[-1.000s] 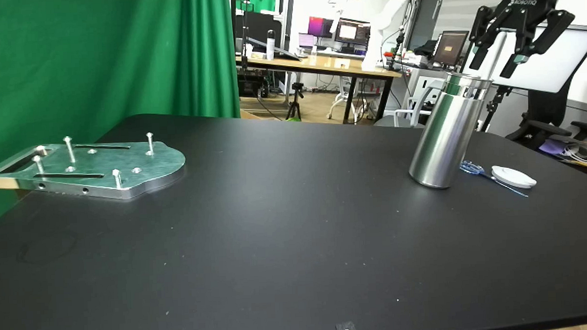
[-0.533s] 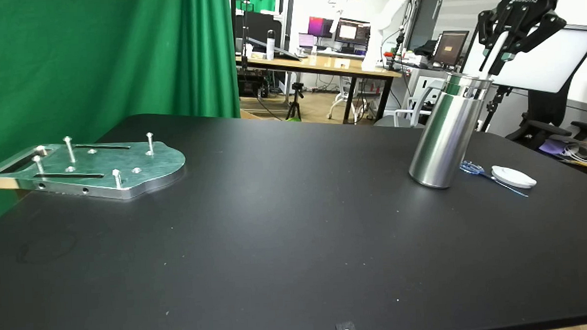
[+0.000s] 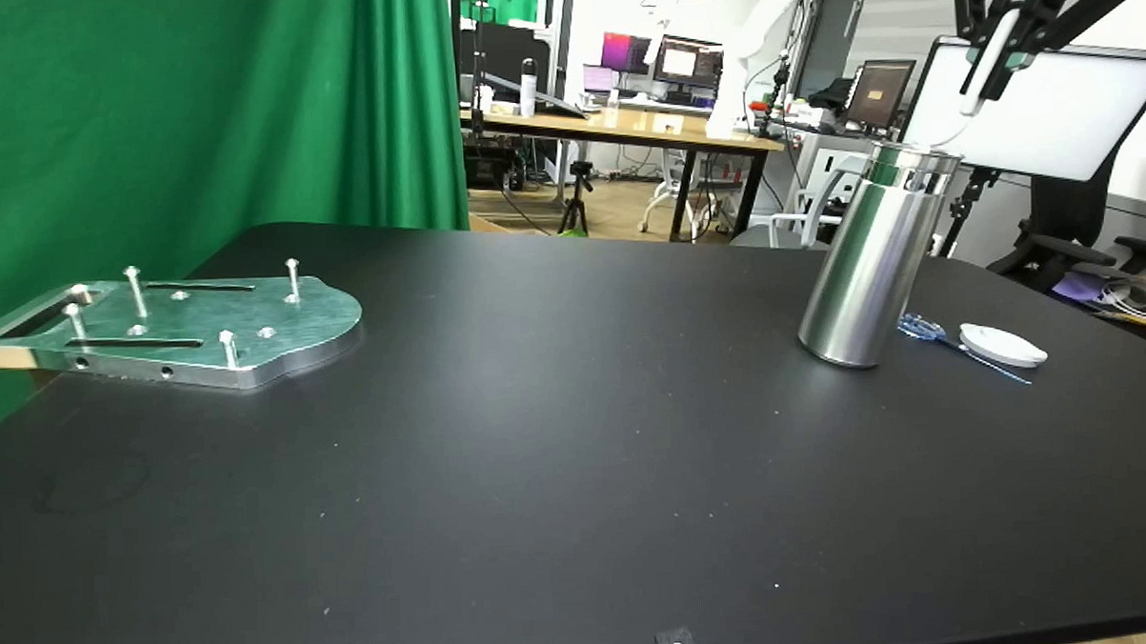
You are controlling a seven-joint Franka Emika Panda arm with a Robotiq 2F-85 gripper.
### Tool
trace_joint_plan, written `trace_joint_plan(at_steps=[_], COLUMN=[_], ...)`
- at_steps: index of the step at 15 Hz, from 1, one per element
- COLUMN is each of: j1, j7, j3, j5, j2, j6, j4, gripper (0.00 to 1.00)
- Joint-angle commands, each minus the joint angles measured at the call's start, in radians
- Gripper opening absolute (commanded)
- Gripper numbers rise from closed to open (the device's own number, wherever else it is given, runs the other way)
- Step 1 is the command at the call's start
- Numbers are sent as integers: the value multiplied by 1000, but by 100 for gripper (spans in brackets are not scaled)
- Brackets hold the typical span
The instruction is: Move the brush inside the flask upwards and downwards
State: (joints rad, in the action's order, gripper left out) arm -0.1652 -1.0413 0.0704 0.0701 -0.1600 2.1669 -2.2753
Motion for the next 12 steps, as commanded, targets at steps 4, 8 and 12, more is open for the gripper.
trace_joint_plan(at_steps=[4,8,12], j1=[7,4,-9], j7=[-26,-11,-13], j3=[-23,-36,-32], j5=[-26,-23,-29], j2=[-116,-154,-118], j6=[-158,-216,-172], j4=[65,92,90], gripper=[4,4,4])
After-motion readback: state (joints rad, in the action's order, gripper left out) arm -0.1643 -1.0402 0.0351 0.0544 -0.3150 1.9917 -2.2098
